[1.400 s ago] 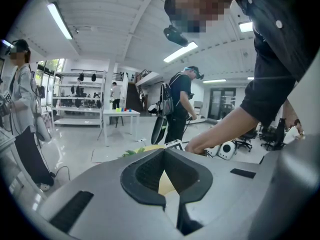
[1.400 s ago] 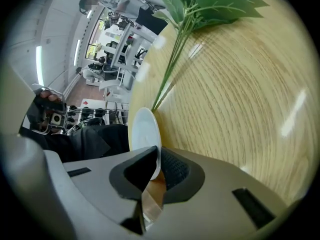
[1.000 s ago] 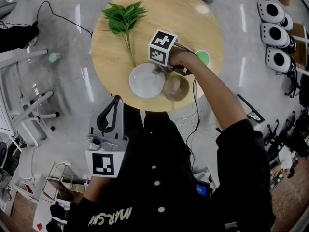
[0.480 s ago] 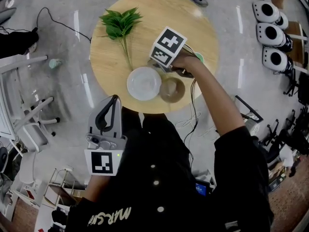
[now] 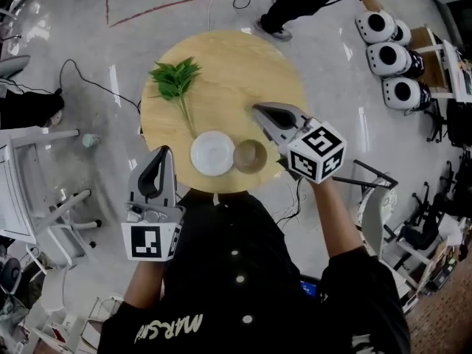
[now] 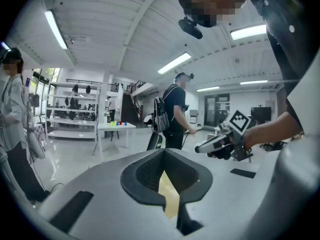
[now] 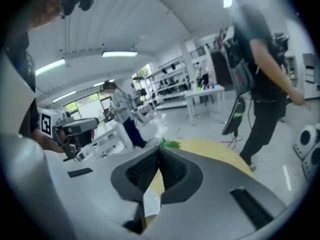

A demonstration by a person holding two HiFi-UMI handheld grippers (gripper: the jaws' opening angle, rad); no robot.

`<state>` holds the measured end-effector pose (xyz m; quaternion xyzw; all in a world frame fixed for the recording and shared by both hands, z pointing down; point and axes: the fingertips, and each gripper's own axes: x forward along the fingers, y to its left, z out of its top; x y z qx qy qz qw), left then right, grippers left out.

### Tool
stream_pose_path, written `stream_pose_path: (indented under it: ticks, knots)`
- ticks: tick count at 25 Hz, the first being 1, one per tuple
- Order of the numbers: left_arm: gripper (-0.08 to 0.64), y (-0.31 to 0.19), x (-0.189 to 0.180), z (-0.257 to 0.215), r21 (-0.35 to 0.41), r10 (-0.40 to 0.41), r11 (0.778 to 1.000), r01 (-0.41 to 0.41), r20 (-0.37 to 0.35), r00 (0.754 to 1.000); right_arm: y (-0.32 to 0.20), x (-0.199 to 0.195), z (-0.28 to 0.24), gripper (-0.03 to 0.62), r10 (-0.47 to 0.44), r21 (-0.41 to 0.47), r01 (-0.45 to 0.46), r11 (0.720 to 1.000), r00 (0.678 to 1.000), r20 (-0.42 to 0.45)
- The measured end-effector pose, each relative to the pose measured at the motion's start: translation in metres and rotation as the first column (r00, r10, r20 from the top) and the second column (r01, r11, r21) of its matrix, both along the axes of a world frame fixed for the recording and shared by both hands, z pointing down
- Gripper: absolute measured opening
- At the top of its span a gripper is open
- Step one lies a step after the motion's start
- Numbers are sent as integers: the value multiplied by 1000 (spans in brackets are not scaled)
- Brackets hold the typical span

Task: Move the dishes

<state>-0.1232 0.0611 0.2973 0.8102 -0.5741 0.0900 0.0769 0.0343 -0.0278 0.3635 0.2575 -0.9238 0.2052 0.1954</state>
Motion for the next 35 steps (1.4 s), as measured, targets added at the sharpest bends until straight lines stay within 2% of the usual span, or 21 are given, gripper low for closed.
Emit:
stream_pose_path:
  ticks: [2, 4, 6, 9, 11, 13, 19, 22, 30, 35]
  knots:
    - [17, -4, 2, -12, 28, 17, 999, -17, 2, 1000, 1, 28, -37, -2, 118, 101, -124, 987, 991, 64]
    - [17, -5, 4, -22, 55, 33, 998, -34, 7, 999, 6, 56, -72, -2, 225, 188, -248, 951, 965, 132]
    - [17, -5, 4, -32, 77, 41, 996, -41, 9, 999, 14, 84, -101, -2, 332, 252, -371, 894, 925, 187]
    - [17, -3, 2, -48, 107, 45, 993, -46, 8, 999, 30, 120, -138, -2, 455, 365, -508, 780, 861, 228]
    - [17, -2, 1, -61, 135, 42, 990, -43, 11, 999, 44, 140, -157, -2, 506, 435, -558, 707, 829, 240]
    - [17, 1, 1, -74, 164, 33, 986, -35, 13, 999, 61, 154, -171, -2, 536, 468, -593, 656, 802, 265]
    - [17, 10, -10, -99, 225, 4, 974, -11, 31, 1000, 103, 170, -195, -2, 563, 508, -653, 562, 752, 344]
    - [17, 17, -15, -102, 233, -9, 972, 3, 27, 1000, 116, 174, -193, -2, 575, 504, -672, 543, 735, 359]
    - [17, 30, -17, -102, 242, -29, 970, 25, 13, 1000, 129, 173, -184, -2, 589, 491, -678, 546, 728, 350]
    - [17, 33, -9, -103, 256, -14, 967, 8, 19, 1000, 127, 167, -189, -2, 576, 509, -667, 543, 738, 352]
